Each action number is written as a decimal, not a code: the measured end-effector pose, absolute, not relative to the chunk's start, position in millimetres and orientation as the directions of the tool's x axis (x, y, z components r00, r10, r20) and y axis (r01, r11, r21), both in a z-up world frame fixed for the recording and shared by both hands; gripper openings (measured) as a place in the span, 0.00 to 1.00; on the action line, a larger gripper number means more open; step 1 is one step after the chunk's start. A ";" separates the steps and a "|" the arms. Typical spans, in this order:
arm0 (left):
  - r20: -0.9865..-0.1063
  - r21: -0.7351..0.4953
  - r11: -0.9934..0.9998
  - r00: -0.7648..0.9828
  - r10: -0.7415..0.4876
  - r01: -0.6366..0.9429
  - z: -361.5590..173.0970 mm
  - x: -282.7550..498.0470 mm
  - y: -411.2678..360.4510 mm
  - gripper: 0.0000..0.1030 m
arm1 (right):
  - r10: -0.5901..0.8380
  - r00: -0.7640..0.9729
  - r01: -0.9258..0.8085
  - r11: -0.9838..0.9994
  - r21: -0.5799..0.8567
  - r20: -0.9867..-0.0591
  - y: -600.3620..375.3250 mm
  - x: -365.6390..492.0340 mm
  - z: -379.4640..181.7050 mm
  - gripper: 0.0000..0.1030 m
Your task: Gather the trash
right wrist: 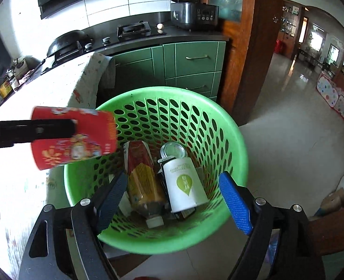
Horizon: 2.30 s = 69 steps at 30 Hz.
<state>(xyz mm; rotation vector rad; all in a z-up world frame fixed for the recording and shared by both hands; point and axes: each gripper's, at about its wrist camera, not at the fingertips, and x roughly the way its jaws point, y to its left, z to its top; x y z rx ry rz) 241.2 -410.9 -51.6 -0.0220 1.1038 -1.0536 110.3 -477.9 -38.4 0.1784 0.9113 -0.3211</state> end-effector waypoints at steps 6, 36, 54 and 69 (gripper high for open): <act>-0.726 -0.503 0.546 0.015 -0.687 0.670 -65.1 238.1 -423.2 0.11 | -0.196 0.591 0.357 0.933 0.037 -0.782 -477.1 95.3 -29.0 0.78; -0.647 -0.311 0.677 0.373 -0.665 0.667 17.1 169.5 -274.2 0.80 | -0.205 0.691 0.307 0.952 0.025 -0.694 -375.2 48.9 12.4 0.92; -0.598 -0.193 0.852 0.631 -0.495 0.486 39.9 114.2 -135.7 0.95 | -0.111 0.724 0.223 0.972 0.079 -0.681 -282.7 25.9 23.1 0.93; -0.577 -0.081 0.928 0.742 -0.341 0.364 26.2 66.5 -100.4 0.95 | -0.099 0.733 0.207 0.975 0.081 -0.673 -255.3 21.0 26.4 0.93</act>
